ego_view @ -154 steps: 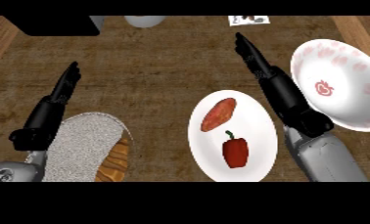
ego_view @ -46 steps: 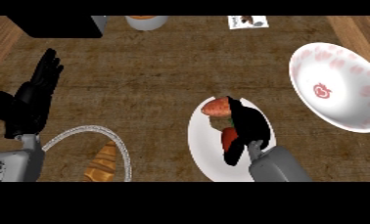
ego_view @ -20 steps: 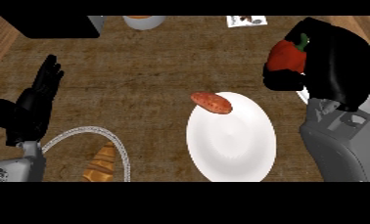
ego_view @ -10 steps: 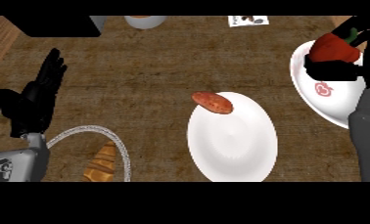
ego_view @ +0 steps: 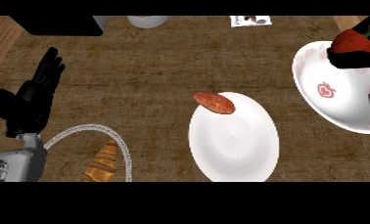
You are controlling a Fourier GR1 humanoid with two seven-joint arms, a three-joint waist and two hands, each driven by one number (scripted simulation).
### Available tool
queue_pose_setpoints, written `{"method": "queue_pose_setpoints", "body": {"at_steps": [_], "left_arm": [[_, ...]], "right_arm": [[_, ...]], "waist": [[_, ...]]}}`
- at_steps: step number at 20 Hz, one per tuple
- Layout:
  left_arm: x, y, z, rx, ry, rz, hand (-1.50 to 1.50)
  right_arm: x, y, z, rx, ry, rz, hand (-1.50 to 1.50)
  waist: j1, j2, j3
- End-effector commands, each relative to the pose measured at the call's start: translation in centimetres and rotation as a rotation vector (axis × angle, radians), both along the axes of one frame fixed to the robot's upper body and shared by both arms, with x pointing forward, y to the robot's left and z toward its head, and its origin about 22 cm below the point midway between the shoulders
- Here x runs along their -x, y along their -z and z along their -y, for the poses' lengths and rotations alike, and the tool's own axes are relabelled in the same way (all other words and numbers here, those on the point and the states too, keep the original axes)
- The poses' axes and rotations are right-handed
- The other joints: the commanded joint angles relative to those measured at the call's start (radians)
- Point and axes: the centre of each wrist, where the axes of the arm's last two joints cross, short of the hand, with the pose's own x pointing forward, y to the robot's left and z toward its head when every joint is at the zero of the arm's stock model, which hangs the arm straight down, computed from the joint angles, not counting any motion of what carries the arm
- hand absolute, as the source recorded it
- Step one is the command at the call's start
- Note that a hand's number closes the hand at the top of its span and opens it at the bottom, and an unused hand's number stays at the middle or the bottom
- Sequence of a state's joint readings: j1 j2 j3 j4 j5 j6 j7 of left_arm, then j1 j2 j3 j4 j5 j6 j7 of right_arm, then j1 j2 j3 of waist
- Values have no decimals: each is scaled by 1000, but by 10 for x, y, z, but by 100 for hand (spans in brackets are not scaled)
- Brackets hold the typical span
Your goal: Pick the bell pepper from the plate and place it in the bowl
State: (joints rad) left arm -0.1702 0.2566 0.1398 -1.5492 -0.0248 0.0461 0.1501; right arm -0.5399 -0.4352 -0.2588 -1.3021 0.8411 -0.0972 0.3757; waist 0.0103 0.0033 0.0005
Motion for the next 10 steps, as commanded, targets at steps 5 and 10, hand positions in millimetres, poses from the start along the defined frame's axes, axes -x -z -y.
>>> {"method": "queue_pose_setpoints", "body": {"at_steps": [5,10], "left_arm": [[0,5,12,4,22,6,0],[0,5,7,1,10,6,0]], "right_arm": [[-4,50,57,119,105,-344,150],[-14,60,90,-138,118,-321,-150]], "waist": [[4,9,-1],[12,6,1]]}}
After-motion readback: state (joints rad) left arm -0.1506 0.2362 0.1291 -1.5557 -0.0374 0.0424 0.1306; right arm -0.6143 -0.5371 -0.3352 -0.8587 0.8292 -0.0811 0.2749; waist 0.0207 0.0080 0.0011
